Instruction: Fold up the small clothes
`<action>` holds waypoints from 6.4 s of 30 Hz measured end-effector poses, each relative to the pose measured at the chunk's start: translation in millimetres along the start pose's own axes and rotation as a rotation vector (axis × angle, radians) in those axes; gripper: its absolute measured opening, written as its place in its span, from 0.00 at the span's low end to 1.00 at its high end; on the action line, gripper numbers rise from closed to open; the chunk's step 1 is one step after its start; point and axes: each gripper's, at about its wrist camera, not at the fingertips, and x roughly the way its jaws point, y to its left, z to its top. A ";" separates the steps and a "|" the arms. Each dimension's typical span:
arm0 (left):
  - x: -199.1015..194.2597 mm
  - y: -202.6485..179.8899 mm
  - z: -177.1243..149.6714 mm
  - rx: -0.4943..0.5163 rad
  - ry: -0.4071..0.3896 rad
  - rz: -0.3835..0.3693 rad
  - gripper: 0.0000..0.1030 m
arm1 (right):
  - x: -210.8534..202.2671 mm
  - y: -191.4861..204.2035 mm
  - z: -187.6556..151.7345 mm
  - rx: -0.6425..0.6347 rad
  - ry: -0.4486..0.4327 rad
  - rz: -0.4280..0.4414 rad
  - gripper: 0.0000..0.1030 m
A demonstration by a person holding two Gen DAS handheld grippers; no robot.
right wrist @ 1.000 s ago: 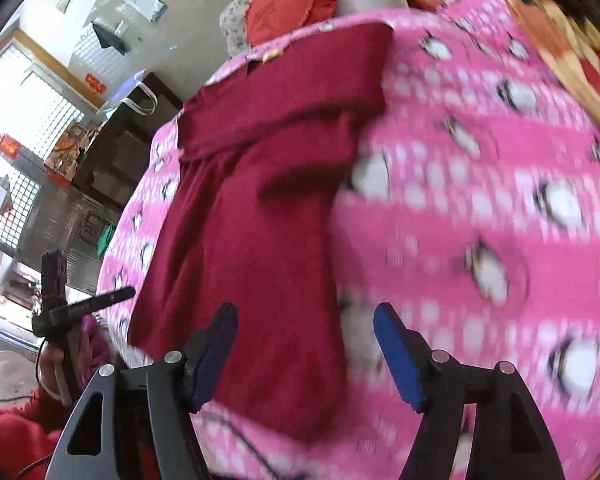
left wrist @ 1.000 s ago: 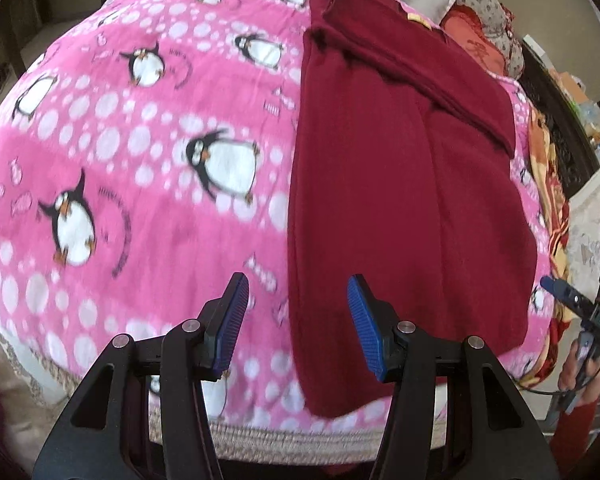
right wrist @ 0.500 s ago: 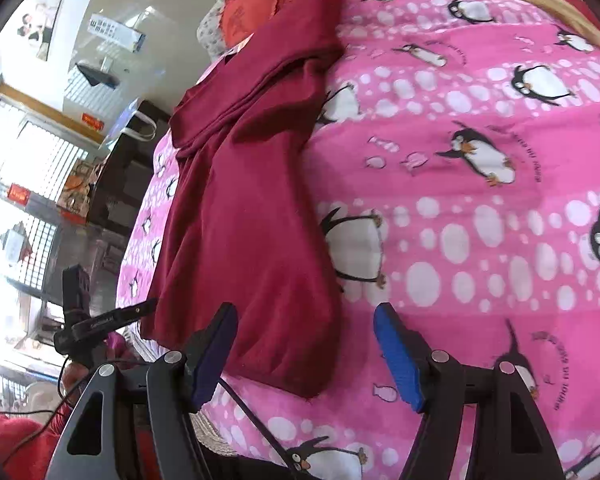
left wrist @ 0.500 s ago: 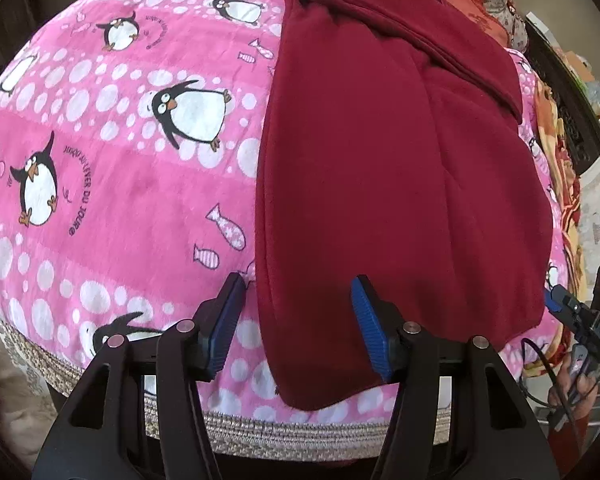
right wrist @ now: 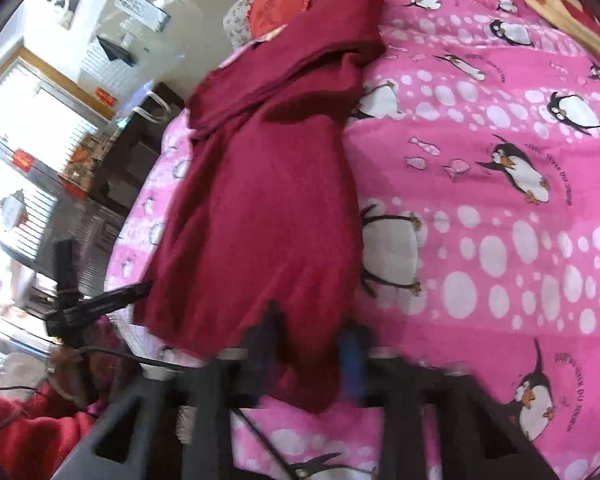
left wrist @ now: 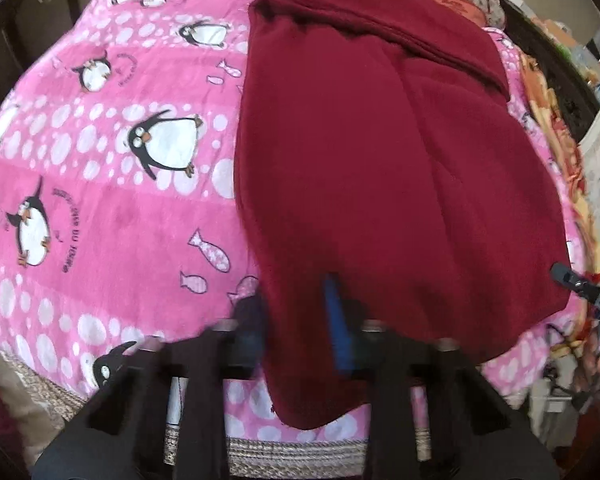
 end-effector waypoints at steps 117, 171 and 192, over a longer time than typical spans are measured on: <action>84.0 4.6 362.2 -0.066 -0.240 0.140 0.48 | 128.7 -4.7 360.5 -0.035 -0.158 -0.180 0.41; 41.8 33.6 255.3 -0.134 -0.211 0.119 0.48 | 29.7 -24.4 225.9 0.048 -0.195 -0.342 0.02; 41.2 43.8 240.9 -0.143 -0.201 0.091 0.48 | 196.1 147.0 314.4 -0.290 -0.031 -0.086 0.42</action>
